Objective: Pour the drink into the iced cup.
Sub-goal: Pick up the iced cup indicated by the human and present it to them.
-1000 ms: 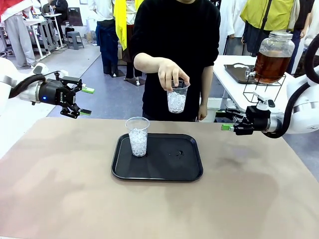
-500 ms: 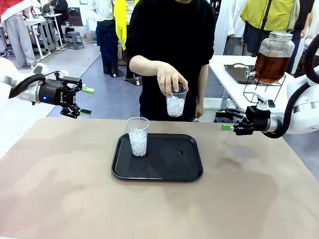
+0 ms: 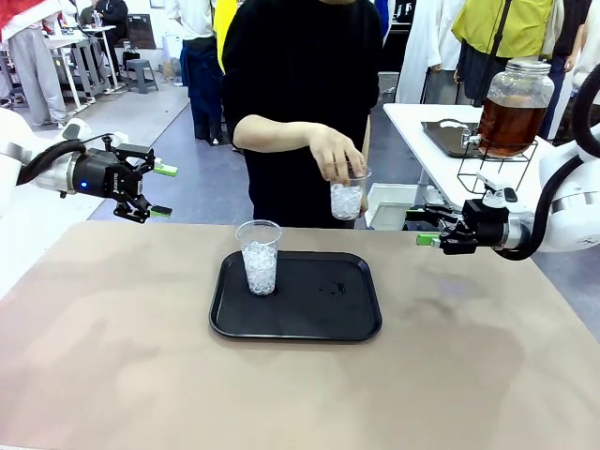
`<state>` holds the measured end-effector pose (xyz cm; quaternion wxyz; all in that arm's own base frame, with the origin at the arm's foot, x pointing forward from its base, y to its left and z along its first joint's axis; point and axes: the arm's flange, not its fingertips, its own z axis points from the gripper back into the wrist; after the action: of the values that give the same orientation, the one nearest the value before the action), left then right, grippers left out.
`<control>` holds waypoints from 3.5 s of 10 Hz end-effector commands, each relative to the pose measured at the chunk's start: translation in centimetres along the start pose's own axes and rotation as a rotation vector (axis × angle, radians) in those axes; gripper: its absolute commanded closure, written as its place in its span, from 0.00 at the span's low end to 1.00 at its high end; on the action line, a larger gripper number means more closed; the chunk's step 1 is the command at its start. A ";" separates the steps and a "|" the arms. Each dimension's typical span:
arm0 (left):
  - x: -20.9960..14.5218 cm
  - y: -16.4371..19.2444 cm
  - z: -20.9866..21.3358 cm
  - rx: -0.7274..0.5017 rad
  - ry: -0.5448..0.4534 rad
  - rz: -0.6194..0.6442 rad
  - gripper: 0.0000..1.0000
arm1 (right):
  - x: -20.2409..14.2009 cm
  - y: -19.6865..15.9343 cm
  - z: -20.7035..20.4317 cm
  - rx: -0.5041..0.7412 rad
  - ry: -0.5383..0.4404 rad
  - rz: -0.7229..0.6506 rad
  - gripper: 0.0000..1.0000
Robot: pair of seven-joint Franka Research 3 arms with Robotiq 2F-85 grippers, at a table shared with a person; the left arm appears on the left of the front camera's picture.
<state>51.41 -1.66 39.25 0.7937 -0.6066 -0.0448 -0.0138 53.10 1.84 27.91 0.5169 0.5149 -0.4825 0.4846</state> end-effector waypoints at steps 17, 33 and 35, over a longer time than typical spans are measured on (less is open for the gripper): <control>0.0 -0.2 0.0 0.000 -0.001 -0.002 0.00 | 0.3 0.0 0.1 0.002 -0.005 0.005 0.00; 0.0 -0.2 0.0 0.000 -0.001 -0.002 0.00 | 0.3 0.0 0.1 0.002 -0.005 0.005 0.00; 0.0 -0.2 0.0 0.000 -0.001 -0.002 0.00 | 0.3 0.0 0.1 0.002 -0.005 0.005 0.00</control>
<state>51.41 -1.66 39.25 0.7937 -0.6066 -0.0448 -0.0138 53.09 1.84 27.91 0.5168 0.5149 -0.4826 0.4846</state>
